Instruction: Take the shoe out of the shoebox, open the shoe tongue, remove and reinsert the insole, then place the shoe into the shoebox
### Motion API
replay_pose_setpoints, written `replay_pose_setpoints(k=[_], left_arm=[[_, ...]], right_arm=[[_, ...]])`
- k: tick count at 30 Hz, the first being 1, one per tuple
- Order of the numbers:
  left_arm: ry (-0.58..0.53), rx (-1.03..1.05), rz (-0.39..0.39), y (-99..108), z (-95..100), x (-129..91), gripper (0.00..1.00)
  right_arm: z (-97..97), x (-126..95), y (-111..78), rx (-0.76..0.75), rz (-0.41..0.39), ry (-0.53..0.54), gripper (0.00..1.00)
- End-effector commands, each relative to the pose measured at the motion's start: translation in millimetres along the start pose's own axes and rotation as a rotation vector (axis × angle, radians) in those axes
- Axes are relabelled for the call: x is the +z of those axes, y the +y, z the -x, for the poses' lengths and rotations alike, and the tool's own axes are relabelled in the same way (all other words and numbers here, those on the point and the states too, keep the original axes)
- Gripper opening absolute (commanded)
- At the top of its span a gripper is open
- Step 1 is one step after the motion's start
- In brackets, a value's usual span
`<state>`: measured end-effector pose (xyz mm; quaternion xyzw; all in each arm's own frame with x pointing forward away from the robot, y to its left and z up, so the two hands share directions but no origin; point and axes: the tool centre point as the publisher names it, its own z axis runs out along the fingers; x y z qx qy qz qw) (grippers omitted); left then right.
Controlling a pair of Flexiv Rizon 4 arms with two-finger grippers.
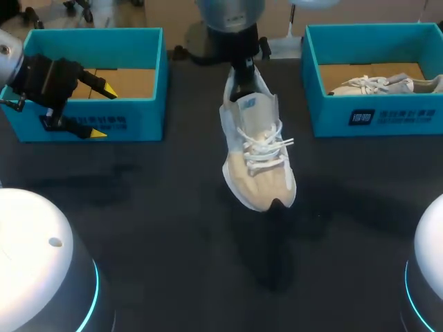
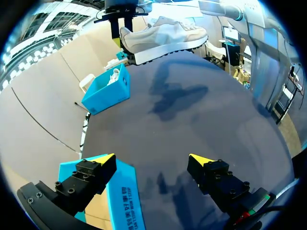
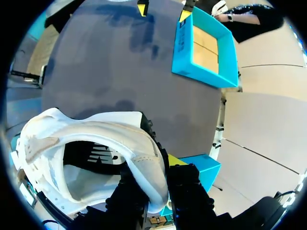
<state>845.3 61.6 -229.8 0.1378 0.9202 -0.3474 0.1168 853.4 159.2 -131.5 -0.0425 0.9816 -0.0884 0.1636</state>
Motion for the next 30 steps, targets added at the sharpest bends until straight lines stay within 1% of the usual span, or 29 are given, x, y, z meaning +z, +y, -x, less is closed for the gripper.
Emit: replay_pose_setpoints(k=[1, 4, 6, 10, 12, 16, 17, 19, 21, 24, 25, 27, 30], left_arm=[[0.003, 0.000, 0.003, 0, 0.0, 0, 1.00], [0.003, 0.000, 0.003, 0, 0.0, 0, 1.00], [0.003, 0.000, 0.003, 0, 0.0, 0, 1.00], [0.003, 0.000, 0.003, 0, 0.0, 0, 1.00], [0.003, 0.000, 0.003, 0, 0.0, 0, 1.00], [0.003, 0.000, 0.003, 0, 0.0, 0, 1.00], [0.003, 0.000, 0.003, 0, 0.0, 0, 1.00], [0.003, 0.000, 0.003, 0, 0.0, 0, 1.00], [0.003, 0.000, 0.003, 0, 0.0, 0, 1.00], [0.003, 0.000, 0.003, 0, 0.0, 0, 1.00], [0.003, 0.000, 0.003, 0, 0.0, 0, 1.00], [0.003, 0.000, 0.003, 0, 0.0, 0, 1.00], [0.003, 0.000, 0.003, 0, 0.0, 0, 1.00]], right_arm=[[24.0, 3, -32.5, -0.004, 0.009, -0.013, 0.00], [37.1, 7, -53.1, -0.025, -0.008, -0.021, 0.00], [47.8, 12, -67.9, -0.056, -0.019, -0.005, 0.00], [69.5, 21, -94.7, -0.056, -0.015, 0.007, 0.00], [80.4, 27, -109.4, -0.057, -0.025, 0.024, 0.00], [100.5, 38, -140.3, -0.047, -0.033, 0.020, 0.00], [105.3, 42, -147.4, -0.064, -0.049, 0.020, 0.00], [112.3, 49, -159.4, -0.073, -0.059, 0.030, 0.00], [121.2, 60, -176.2, -0.071, -0.060, 0.044, 0.00], [130.1, 68, -192.2, -0.073, -0.059, 0.042, 0.00], [133.7, 73, -201.5, -0.086, -0.061, 0.043, 0.00], [139.6, 81, -213.6, -0.092, -0.061, 0.049, 0.00], [148.9, 92, -232.0, -0.109, -0.079, 0.060, 0.00]])
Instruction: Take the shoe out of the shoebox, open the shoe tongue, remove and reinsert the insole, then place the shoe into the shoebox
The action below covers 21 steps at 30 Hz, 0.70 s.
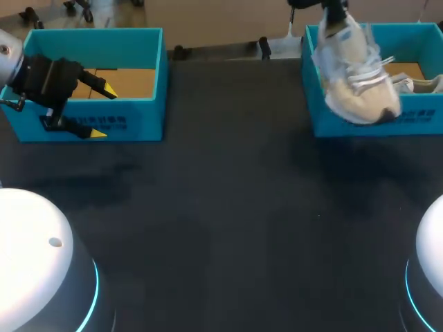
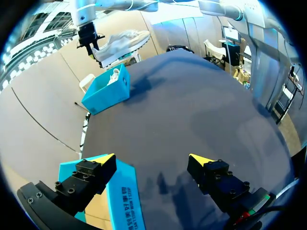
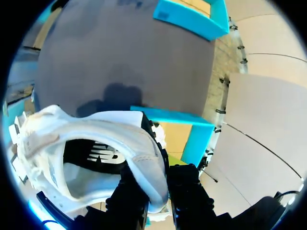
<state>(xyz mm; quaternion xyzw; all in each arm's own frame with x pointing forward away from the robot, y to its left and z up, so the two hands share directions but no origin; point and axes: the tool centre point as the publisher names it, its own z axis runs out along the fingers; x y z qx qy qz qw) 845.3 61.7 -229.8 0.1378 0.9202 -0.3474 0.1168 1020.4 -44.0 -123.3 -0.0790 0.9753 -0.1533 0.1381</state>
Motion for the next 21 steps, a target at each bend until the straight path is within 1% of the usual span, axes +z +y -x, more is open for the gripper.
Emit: replay_pose_setpoints(k=[1, 3, 6, 7, 21], left_arm=[[0.003, 0.000, 0.003, 0, 0.0, 0, 1.00], [0.003, 0.000, 0.003, 0, 0.0, 0, 1.00], [0.003, 0.000, 0.003, 0, 0.0, 0, 1.00], [0.003, 0.000, 0.003, 0, 0.0, 0, 1.00], [0.003, 0.000, 0.003, 0, 0.0, 0, 1.00]], right_arm=[[12.4, 18, -27.9, -0.015, 0.028, 0.009, 0.00], [15.6, 25, -40.3, -0.005, 0.034, 0.014, 0.00], [21.2, 30, -52.3, -0.030, 0.041, 0.002, 0.00], [21.4, 30, -53.1, -0.032, 0.028, 0.003, 0.00], [21.4, 30, -53.1, -0.032, 0.028, 0.003, 0.00]])
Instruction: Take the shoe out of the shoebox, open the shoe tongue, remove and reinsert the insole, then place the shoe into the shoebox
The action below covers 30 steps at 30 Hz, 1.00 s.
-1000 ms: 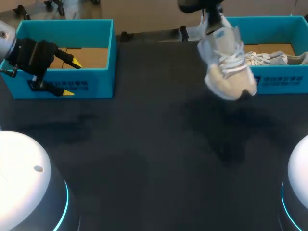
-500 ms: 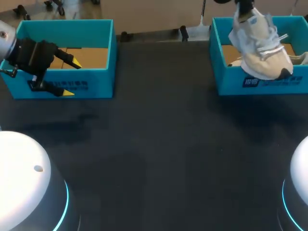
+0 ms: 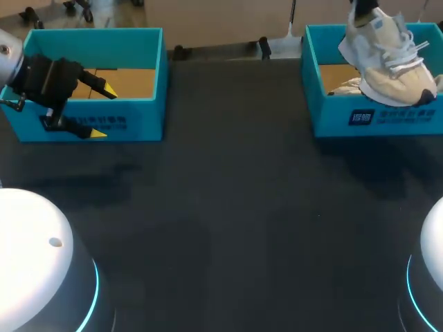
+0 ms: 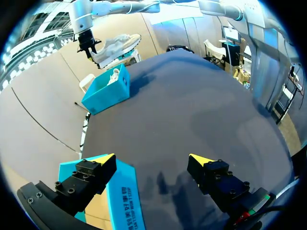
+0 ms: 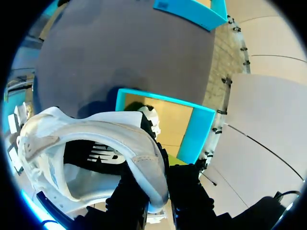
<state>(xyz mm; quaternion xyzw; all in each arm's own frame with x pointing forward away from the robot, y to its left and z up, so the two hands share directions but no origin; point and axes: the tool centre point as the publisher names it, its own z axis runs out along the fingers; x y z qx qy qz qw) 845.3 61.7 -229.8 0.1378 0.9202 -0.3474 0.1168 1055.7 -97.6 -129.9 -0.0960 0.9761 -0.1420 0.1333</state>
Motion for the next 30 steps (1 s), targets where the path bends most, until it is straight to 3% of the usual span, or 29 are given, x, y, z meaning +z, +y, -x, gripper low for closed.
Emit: replay_pose_setpoints(k=[1, 6, 9, 13, 22, 30], left_arm=[[0.003, 0.000, 0.003, 0, 0.1, 0, 1.00], [0.003, 0.000, 0.003, 0, 0.1, 0, 1.00], [0.003, 0.000, 0.003, 0, 0.1, 0, 1.00], [0.003, 0.000, 0.003, 0, 0.1, 0, 1.00], [0.003, 0.000, 0.003, 0, 0.1, 0, 1.00], [0.003, 0.000, 0.003, 0, 0.1, 0, 1.00]], right_arm=[[0.0, -1, -0.9, -0.001, 0.000, 0.001, 0.00], [1.2, 1, -1.9, 0.007, -0.005, 0.007, 0.00], [19.2, 18, -15.2, 0.092, 0.012, 0.057, 0.00], [33.2, 29, -27.3, 0.089, 0.018, 0.030, 0.00], [77.5, 72, -79.4, 0.097, 0.030, 0.028, 0.00], [94.3, 104, -135.7, 0.156, 0.011, 0.062, 0.00]])
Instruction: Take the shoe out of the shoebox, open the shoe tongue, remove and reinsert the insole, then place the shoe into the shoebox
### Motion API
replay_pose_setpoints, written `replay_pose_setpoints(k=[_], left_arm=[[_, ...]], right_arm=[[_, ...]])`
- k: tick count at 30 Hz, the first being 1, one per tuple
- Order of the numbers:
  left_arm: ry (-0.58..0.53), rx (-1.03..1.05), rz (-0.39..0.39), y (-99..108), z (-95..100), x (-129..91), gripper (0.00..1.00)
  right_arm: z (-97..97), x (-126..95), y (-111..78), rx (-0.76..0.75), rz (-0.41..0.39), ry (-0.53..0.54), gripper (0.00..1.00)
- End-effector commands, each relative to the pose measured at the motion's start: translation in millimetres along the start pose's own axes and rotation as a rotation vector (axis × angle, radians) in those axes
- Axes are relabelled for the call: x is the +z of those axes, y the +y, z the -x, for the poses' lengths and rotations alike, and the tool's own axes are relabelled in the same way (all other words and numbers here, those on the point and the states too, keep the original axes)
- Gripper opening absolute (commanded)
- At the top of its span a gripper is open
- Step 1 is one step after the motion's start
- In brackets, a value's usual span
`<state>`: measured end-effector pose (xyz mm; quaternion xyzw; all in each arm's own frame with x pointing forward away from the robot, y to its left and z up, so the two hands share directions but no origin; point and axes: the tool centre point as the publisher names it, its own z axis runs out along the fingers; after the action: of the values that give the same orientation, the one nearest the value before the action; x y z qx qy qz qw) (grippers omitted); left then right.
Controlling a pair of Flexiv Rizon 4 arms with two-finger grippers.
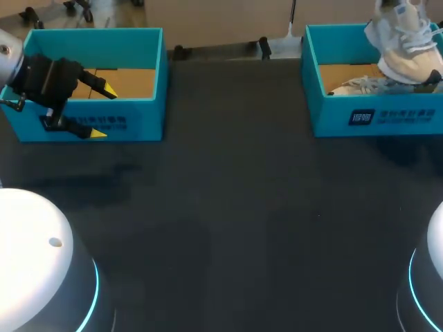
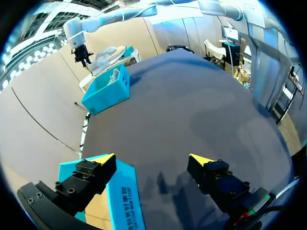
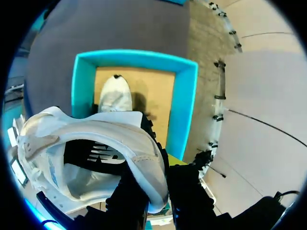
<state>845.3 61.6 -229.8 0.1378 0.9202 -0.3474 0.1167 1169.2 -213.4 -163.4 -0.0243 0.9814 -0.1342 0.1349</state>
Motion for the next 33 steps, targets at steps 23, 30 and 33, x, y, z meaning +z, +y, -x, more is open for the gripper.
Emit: replay_pose_setpoints(k=[23, 30, 33], left_arm=[[0.003, 0.000, 0.003, 0, 0.0, 0, 1.00], [0.003, 0.000, 0.003, 0, 0.0, 0, 1.00], [0.003, 0.000, 0.003, 0, 0.0, 0, 1.00]], right_arm=[[19.6, 19, -79.9, 0.761, -0.061, 0.082, 0.00], [11.2, 23, -83.4, 1.055, -0.106, 0.085, 0.00], [4.5, 25, -85.9, 1.233, -0.142, 0.117, 0.00]])
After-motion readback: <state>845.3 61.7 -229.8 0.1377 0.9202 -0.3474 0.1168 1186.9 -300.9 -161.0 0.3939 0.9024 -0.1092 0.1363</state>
